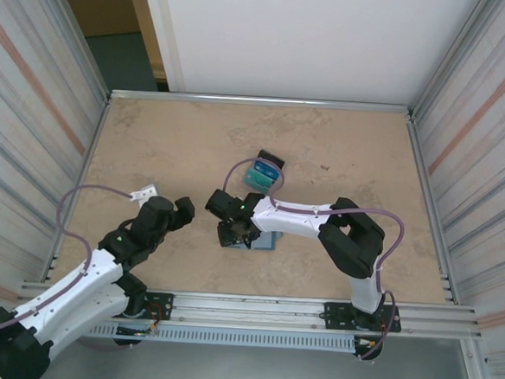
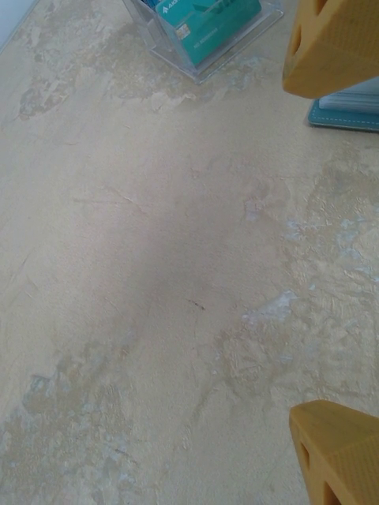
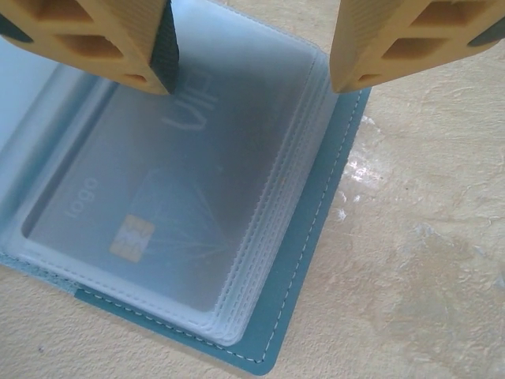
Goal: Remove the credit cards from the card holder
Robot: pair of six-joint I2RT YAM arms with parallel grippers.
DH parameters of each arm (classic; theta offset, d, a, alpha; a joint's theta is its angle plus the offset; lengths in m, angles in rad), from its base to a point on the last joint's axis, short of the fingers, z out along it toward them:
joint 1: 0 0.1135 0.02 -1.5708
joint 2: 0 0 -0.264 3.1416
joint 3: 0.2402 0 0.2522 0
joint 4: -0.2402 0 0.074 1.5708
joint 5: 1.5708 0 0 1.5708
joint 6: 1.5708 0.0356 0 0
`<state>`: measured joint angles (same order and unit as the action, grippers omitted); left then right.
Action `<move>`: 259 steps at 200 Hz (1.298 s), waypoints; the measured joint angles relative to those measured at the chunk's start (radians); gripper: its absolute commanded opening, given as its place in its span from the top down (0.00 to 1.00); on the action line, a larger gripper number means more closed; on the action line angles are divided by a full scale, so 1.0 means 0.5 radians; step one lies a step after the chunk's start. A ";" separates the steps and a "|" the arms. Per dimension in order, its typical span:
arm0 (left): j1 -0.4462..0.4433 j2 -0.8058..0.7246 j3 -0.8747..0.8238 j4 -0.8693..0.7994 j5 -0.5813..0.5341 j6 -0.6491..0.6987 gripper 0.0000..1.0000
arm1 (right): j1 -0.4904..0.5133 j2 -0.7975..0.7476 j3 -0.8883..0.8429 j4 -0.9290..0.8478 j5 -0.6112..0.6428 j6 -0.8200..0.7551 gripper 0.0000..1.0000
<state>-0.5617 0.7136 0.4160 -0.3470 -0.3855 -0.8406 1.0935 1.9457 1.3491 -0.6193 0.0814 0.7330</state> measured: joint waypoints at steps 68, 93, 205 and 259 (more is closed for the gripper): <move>0.000 0.032 0.000 0.004 0.005 -0.005 0.01 | -0.002 0.003 -0.040 0.036 0.011 -0.001 0.53; 0.000 0.033 0.000 0.007 0.005 -0.005 0.01 | -0.004 0.005 -0.047 0.035 0.029 -0.002 0.58; -0.001 0.104 0.059 0.015 0.069 0.016 0.01 | -0.100 -0.146 -0.282 0.196 0.008 -0.175 0.86; -0.035 0.167 0.073 0.081 0.090 0.044 0.01 | -0.232 -0.291 -0.439 0.236 -0.011 -0.333 0.86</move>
<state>-0.5793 0.7971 0.4526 -0.3065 -0.3405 -0.8185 0.9775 1.8004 1.1294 -0.5014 0.0757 0.5663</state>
